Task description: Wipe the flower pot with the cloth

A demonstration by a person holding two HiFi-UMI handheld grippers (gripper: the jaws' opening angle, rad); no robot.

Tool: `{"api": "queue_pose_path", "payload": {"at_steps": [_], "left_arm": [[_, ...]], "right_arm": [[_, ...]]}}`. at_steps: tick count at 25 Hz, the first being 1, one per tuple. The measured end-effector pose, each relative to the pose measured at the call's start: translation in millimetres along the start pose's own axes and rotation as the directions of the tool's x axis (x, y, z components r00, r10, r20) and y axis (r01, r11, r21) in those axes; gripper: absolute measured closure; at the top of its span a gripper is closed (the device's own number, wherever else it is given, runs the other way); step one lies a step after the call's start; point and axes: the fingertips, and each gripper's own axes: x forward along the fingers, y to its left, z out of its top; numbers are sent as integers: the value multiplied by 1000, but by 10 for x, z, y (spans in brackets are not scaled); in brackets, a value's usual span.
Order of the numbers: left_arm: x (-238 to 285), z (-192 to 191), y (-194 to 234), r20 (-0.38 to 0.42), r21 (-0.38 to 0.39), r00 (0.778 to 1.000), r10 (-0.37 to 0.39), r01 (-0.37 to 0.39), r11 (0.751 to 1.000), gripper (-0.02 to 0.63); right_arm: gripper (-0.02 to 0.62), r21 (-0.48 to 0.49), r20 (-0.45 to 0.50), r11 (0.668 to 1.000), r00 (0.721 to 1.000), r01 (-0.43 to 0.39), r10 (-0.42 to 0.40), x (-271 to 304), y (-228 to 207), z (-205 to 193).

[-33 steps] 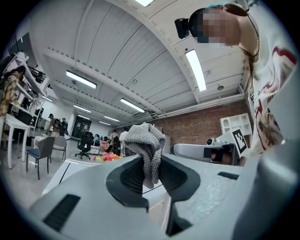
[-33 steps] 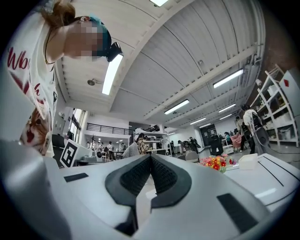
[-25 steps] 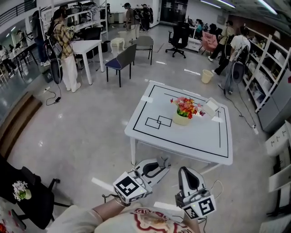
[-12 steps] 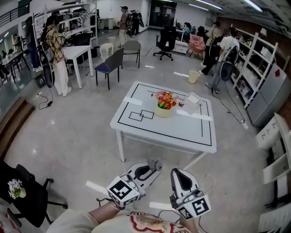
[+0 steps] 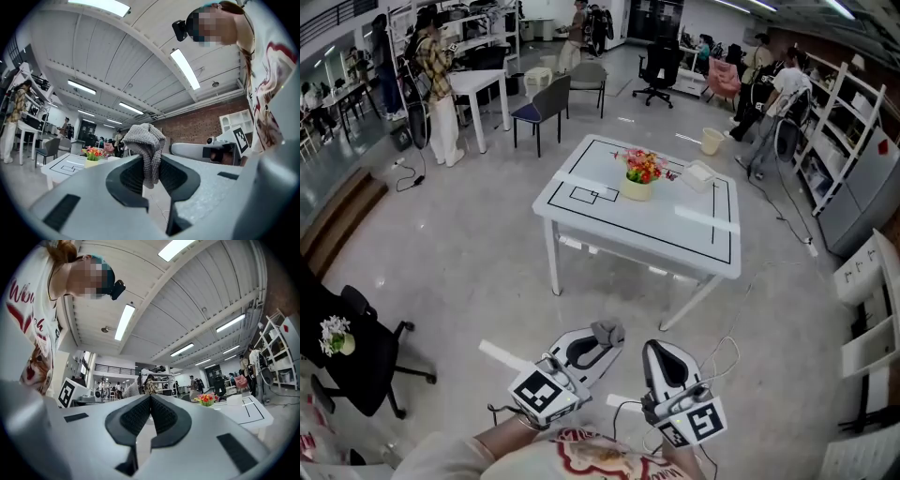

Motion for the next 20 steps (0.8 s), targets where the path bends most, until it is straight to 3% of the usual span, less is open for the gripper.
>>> {"api": "queue_pose_path", "payload": {"at_steps": [6,13,20], "left_arm": [[-183,1,-190,-6,-17,1000,14,-14,1000,554],[-287,83,-244,-10,-7,999,-53,53,999,554],[-424,221,-110,13,14,997,-71,71,997,554]], "right_arm": [[597,-3,5,1000,1000,-10,10,-171,191,72],[597,-29,7,999,999,36,-36,-166,366,99],[597,-95,5,994,999,53,-52,-48,612,121]]}}
